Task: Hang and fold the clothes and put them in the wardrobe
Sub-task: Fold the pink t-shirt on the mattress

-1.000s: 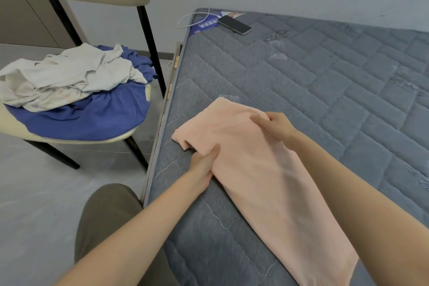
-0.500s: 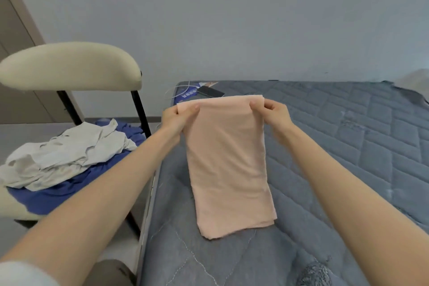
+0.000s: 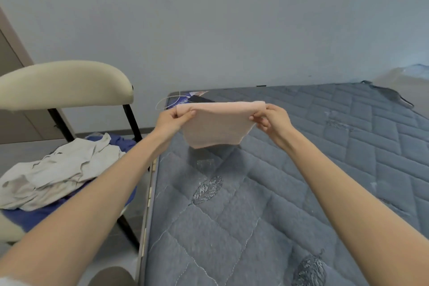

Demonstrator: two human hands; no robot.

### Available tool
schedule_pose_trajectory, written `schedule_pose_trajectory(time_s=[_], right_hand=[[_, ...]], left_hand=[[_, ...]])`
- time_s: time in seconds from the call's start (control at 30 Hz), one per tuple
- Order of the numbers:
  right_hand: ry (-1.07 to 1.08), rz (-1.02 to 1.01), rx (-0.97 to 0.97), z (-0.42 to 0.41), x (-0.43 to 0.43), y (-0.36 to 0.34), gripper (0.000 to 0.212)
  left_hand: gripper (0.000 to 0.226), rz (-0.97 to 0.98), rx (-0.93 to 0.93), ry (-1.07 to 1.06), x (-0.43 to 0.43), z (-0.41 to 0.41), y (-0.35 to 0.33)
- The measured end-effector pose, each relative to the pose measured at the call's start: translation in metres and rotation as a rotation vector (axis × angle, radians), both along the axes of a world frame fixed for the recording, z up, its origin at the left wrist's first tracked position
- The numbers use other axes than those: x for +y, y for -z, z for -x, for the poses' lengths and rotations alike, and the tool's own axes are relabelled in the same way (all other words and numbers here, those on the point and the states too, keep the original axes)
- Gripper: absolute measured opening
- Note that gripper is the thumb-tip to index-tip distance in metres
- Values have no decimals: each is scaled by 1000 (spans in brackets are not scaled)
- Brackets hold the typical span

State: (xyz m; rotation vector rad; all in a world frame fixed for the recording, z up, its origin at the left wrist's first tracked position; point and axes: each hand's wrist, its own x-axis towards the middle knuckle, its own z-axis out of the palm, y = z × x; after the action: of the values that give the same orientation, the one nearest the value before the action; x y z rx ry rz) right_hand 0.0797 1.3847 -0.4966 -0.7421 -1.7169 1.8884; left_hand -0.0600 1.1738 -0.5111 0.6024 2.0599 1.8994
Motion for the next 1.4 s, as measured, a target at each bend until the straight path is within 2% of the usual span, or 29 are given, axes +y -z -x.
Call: schedule_pose_trajectory(time_s=[0.1, 0.27, 0.37, 0.43, 0.5, 0.6, 0.7, 0.8, 0.97, 1.07, 1.2, 1.4], right_hand=[[10, 65, -49, -35, -15, 33, 24], [-58, -30, -193, -101, -42, 88, 30], [-130, -91, -258, -141, -61, 124, 20], [-150, -95, -256, -162, -72, 144, 11], [-149, -77, -238, -179, -78, 160, 21], [-192, -51, -197, -201, -86, 174, 37], [-221, -72, -192, -217, -98, 178, 36], [-220, -80, -222, -226, -103, 180, 33], [-171, -97, -244, -222, -104, 180, 40], [-99, -130, -239, -212, -100, 180, 31], [-123, -155, -263, -190, -93, 177, 49], [-240, -254, -370, -143, -80, 177, 70]], left_hand=[[30, 93, -32, 75, -22, -29, 32], [21, 303, -90, 230, -67, -78, 81], [30, 457, 13, 362, -90, -101, 110], [41, 548, 87, 337, -102, -113, 127], [34, 552, 101, 380, -111, -121, 134], [22, 496, 57, 604, -121, -136, 137], [21, 512, -29, 731, -127, -150, 139], [19, 565, 0, 715, -130, -160, 142], [24, 461, -13, 572, -132, -160, 149], [38, 440, -49, 600, -128, -153, 152], [62, 460, -80, 624, -115, -140, 160], [81, 431, -90, 510, -80, -116, 173]])
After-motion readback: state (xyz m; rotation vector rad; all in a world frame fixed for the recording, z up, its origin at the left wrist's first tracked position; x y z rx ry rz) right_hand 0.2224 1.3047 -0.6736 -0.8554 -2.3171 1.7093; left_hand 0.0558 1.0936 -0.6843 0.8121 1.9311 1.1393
